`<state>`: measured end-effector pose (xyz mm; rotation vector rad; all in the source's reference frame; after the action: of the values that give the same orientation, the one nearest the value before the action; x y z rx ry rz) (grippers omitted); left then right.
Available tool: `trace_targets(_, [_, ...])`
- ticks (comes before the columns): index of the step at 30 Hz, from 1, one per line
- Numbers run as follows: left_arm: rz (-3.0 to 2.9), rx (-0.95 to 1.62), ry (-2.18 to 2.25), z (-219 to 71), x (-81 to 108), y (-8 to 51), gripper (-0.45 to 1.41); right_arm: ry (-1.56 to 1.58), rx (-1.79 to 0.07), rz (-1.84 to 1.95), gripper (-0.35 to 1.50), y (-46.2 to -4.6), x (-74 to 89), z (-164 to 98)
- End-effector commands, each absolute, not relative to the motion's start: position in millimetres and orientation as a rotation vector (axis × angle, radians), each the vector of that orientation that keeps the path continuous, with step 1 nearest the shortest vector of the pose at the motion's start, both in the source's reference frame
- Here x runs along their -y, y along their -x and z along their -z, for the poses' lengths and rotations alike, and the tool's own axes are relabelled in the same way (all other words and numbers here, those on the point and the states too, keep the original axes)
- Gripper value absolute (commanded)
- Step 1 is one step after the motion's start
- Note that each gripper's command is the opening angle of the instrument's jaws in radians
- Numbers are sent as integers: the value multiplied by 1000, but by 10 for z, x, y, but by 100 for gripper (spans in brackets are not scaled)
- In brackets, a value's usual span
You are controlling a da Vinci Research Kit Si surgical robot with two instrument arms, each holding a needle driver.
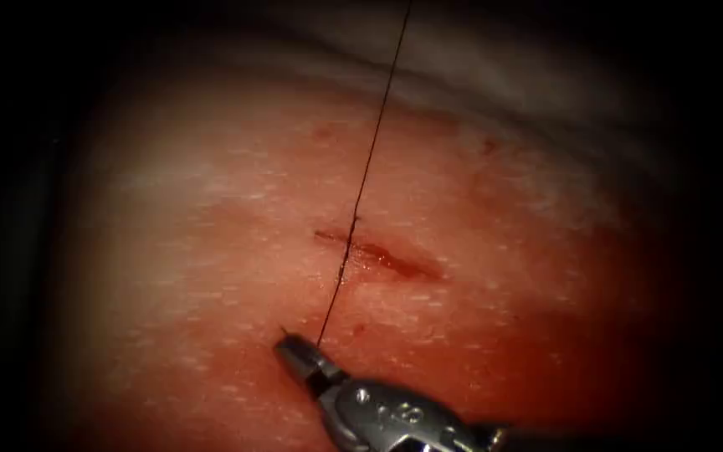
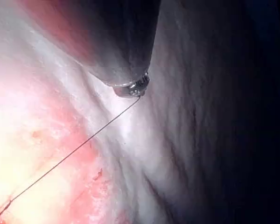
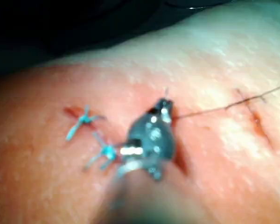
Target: Wound Closure
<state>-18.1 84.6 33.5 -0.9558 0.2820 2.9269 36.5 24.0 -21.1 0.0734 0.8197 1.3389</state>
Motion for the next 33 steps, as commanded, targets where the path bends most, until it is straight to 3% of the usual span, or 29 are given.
trace_targets(1, [-2932, -279, 951, -343, -846, 186, -35, -81, -821, -1337, -35, -373, -236, 216])
trace_targets(17, [-2952, -258, 951, -356, -836, 190, -35, -144, -826, -1309, -35, -391, -221, 241])
trace_targets(18, [-2950, -244, 966, -344, -833, 187, -35, -155, -839, -1305, -15, -388, -226, 240])
trace_targets(19, [-2946, -225, 982, -328, -830, 183, -35, -171, -875, -1268, 56, -383, -234, 238])
trace_targets(20, [-2953, -201, 988, -306, -824, 177, -35, -152, -918, -1210, 98, -377, -244, 235])
trace_targets(21, [-2953, -182, 980, -295, -821, 173, -35, -143, -928, -1185, 110, -375, -247, 234])
trace_targets(23, [-2954, -148, 954, -256, -808, 161, -35, -138, -974, -1108, 125, -364, -257, 229])
trace_targets(27, [-2944, -79, 943, -170, -769, 131, -35, -174, -1004, -1067, 133, -346, -263, 232])
trace_targets(33, [-2957, -27, 939, -92, -687, 102, -35, -169, -1085, -1052, 123, -315, -316, 258])
